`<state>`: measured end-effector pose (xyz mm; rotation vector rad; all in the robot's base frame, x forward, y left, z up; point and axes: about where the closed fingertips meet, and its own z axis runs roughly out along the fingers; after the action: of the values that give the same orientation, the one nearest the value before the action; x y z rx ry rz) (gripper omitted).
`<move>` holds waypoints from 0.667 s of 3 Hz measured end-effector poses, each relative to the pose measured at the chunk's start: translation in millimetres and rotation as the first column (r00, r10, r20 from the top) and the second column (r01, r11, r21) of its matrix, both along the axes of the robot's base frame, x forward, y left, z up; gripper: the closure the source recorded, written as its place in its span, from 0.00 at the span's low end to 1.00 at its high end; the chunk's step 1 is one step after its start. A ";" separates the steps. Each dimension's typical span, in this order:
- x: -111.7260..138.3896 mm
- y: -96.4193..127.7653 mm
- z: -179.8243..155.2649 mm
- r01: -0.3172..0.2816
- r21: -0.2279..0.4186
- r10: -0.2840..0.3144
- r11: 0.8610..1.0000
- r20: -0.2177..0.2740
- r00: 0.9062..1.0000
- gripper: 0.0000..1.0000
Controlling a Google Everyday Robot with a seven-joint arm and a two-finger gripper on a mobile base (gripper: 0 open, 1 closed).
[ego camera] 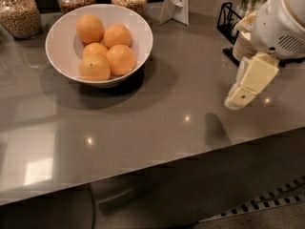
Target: Pick orange from white bowl
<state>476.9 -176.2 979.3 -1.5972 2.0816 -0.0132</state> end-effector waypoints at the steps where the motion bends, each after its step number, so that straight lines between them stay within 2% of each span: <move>1: 37.2 42.9 12.7 -0.021 0.094 0.013 0.995 0.086 0.996 0.00; 2: 72.6 91.1 32.5 -0.050 0.157 0.026 0.986 0.156 0.987 0.00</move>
Offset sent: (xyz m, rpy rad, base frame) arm 0.1236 0.1596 0.0602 0.2534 -0.2408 0.0678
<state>549.4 -85.1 1011.8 -1.4908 1.8851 0.0425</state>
